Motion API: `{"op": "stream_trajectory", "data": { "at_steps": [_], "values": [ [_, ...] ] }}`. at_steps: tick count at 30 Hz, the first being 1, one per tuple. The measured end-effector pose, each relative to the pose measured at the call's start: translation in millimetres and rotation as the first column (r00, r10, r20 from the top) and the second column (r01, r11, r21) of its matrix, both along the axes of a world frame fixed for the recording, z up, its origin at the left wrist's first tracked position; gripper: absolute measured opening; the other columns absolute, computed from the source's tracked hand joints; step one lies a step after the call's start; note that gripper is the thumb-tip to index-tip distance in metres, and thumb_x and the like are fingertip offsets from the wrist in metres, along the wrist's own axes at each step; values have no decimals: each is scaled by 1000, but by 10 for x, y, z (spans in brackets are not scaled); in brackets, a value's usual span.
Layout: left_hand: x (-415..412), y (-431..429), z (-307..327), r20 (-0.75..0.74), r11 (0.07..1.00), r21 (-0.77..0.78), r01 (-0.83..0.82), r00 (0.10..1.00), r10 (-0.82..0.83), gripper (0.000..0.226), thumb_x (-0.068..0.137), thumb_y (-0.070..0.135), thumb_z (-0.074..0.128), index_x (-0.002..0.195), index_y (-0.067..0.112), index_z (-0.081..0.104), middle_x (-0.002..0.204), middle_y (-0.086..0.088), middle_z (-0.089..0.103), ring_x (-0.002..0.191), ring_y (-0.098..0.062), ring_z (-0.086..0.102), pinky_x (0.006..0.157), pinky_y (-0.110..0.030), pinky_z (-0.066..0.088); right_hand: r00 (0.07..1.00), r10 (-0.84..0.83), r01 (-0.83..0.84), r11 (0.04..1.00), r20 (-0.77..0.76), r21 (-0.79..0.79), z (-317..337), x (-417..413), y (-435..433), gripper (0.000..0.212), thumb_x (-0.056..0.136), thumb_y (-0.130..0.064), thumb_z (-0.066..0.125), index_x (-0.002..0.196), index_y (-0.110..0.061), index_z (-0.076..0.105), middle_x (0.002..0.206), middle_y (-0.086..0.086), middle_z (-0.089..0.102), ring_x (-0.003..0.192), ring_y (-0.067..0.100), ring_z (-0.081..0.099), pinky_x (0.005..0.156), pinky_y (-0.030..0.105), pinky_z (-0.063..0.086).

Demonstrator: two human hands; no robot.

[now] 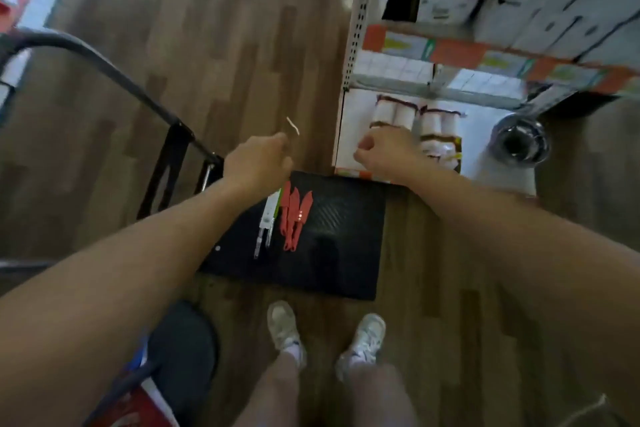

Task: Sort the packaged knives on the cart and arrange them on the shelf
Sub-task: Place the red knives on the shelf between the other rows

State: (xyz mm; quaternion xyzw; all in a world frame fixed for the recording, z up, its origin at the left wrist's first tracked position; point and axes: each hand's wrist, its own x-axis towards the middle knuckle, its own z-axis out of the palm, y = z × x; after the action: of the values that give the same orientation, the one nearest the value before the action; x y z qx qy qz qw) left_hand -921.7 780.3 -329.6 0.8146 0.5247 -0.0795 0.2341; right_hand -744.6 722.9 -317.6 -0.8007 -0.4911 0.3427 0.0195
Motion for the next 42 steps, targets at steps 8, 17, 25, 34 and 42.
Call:
{"op": "stream_trajectory", "data": {
  "at_steps": [8,17,25,34,42],
  "values": [
    [-266,1,-2091,2,979,-136,-155,988,157,25,91,26,46,112,20,59,109,-6,65,98,-29,61,82,-40,51,989,-114,98,981,-91,-167,-2193,-428,66,24,94,-25,51,107,-10,64,101,6,64,85,17,56,74,28,46],
    [-542,-180,-4745,-71,919,-280,-276,961,267,26,88,36,58,108,20,60,111,-4,65,104,-26,59,90,-42,50,932,-324,270,919,-162,-286,-4880,-1023,-280,33,92,-37,53,104,-8,62,92,2,59,83,20,58,74,32,51],
    [-495,-324,-5534,35,951,-191,-243,967,254,34,82,36,66,105,16,51,108,-4,50,95,-25,57,75,-32,42,860,-487,463,871,-154,-165,-5700,-1230,-114,28,86,-43,59,83,-16,52,68,-7,47,72,17,52,55,26,35],
    [-507,-355,-5485,92,943,-219,-252,957,277,30,83,22,66,106,14,49,107,-3,47,92,-21,53,74,-29,40,707,-683,652,730,-185,-205,-5751,-1299,4,18,82,-24,63,73,-10,58,64,-1,54,56,15,51,44,22,34],
    [-569,-371,-5437,125,859,-307,-410,877,464,21,83,27,68,100,15,69,89,1,68,83,-14,60,78,-24,45,671,-710,670,704,-213,-237,-5728,-1270,-38,16,84,-24,63,91,-10,61,81,2,61,83,21,62,69,30,48]
  ]
}}
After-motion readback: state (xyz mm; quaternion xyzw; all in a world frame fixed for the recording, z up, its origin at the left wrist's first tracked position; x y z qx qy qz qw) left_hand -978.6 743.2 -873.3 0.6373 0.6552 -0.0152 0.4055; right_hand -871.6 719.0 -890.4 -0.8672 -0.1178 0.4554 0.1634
